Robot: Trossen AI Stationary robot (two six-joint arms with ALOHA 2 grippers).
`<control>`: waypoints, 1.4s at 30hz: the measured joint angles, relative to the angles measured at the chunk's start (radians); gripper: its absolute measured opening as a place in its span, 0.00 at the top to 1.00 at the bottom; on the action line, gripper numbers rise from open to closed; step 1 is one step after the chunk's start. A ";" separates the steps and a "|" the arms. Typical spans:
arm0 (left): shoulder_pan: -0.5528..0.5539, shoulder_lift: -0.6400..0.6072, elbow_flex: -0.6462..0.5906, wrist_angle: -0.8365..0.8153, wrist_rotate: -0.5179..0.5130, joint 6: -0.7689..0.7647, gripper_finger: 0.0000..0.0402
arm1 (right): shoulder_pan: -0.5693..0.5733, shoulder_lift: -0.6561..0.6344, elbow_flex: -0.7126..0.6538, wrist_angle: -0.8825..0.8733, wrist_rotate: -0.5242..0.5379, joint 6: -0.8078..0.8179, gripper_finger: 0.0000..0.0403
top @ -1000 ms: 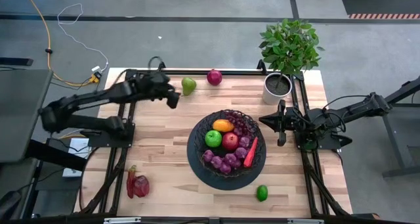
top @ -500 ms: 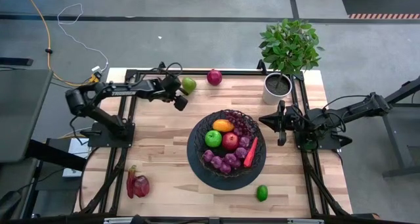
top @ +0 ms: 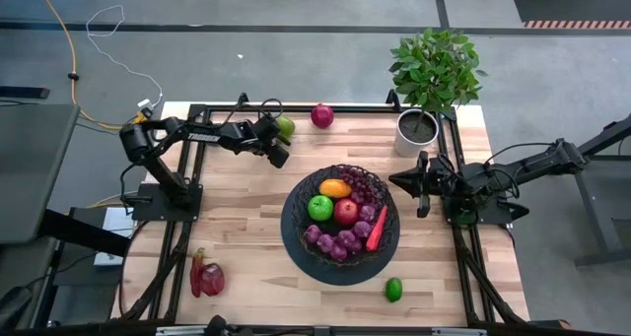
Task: Build produce basket
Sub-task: Put the green pear into the basket
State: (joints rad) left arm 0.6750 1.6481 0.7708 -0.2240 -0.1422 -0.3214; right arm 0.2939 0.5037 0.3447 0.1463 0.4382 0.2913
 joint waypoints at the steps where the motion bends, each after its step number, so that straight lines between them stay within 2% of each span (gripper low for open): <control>1: 0.000 0.006 0.000 0.007 0.000 0.002 0.50 | 0.000 0.000 0.000 0.000 0.006 0.000 1.00; 9: 0.000 0.047 0.000 0.078 -0.031 0.011 0.55 | 0.000 0.000 0.000 0.000 0.024 0.026 1.00; 17: 0.011 0.061 0.000 0.101 -0.049 0.042 0.65 | 0.000 0.000 0.000 0.000 0.038 0.026 1.00; 23: 0.019 0.063 -0.001 0.119 -0.054 0.059 0.77 | 0.000 0.000 0.000 0.000 0.039 0.039 1.00; 31: 0.026 0.063 -0.001 0.117 -0.029 0.071 0.98 | 0.000 0.000 0.000 0.000 0.039 0.049 1.00; 42: 0.025 0.040 -0.001 0.103 0.008 0.101 0.99 | 0.000 0.000 0.000 0.001 0.039 0.049 1.00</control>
State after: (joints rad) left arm 0.7002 1.6877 0.7696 -0.1207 -0.1340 -0.2205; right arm 0.2940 0.5041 0.3450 0.1470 0.4770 0.3400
